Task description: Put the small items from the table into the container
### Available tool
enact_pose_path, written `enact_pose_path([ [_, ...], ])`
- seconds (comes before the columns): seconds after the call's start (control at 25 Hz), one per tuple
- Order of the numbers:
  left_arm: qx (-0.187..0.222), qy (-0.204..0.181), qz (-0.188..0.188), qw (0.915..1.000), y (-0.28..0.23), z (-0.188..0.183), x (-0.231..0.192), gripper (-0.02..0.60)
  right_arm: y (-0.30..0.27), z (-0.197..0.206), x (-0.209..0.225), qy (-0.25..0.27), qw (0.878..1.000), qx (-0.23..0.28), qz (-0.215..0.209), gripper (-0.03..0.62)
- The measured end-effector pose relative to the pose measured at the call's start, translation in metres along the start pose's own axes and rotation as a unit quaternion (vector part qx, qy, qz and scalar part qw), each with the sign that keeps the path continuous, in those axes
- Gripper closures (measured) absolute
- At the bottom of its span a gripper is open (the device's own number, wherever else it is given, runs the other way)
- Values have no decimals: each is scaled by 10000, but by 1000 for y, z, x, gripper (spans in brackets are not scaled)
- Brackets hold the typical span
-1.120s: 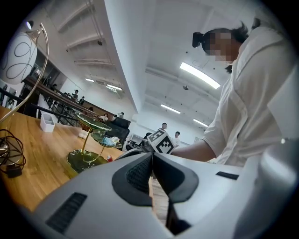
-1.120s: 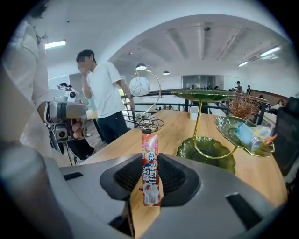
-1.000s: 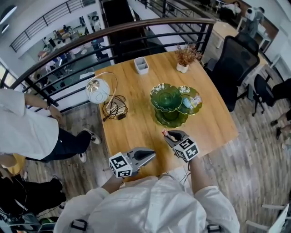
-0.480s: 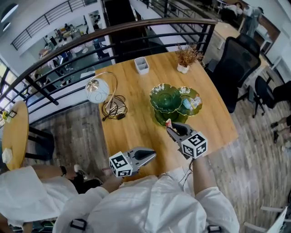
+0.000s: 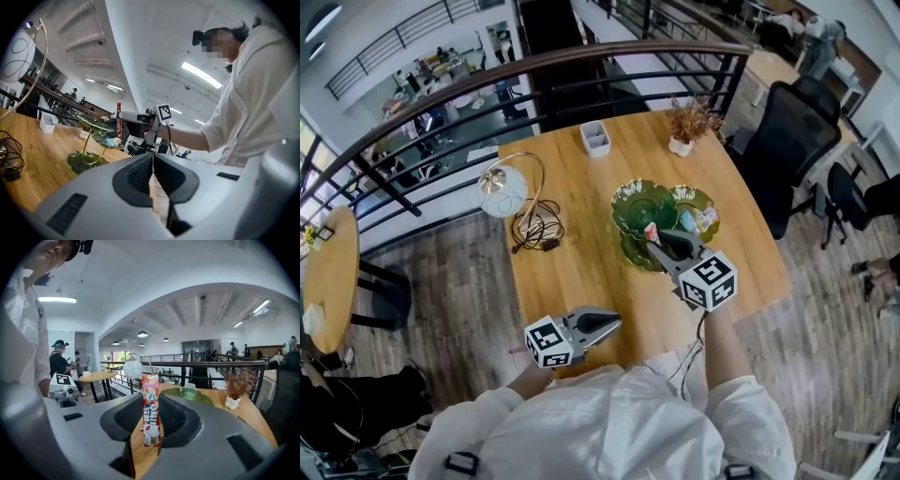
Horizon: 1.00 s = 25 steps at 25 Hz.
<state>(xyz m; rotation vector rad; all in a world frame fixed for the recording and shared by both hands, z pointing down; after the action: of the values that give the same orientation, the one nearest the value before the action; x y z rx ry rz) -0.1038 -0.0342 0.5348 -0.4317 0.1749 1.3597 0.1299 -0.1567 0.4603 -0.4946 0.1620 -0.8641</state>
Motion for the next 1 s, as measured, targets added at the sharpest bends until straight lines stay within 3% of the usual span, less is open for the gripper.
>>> enact_pose_path([
  [0.56, 49, 64, -116, 9999, 5, 0, -12, 572, -20, -34, 32, 451, 9986, -195, 181, 488],
  [1.0, 95, 86, -135, 9998, 7, 0, -15, 574, -50, -55, 59, 947, 9883, -1058, 548, 488],
])
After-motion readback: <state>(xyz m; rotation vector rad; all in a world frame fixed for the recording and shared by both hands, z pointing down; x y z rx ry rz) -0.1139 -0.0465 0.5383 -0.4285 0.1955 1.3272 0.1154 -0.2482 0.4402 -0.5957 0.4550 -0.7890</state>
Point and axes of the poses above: the fingertips, and each gripper's own axes: y backward along the fingers, x to its right, z out of its underside, the point moved 10 cm from there along y, backward along the fingers, and after that the axes turned 10 degrees about -x, right-handed, at the moved point
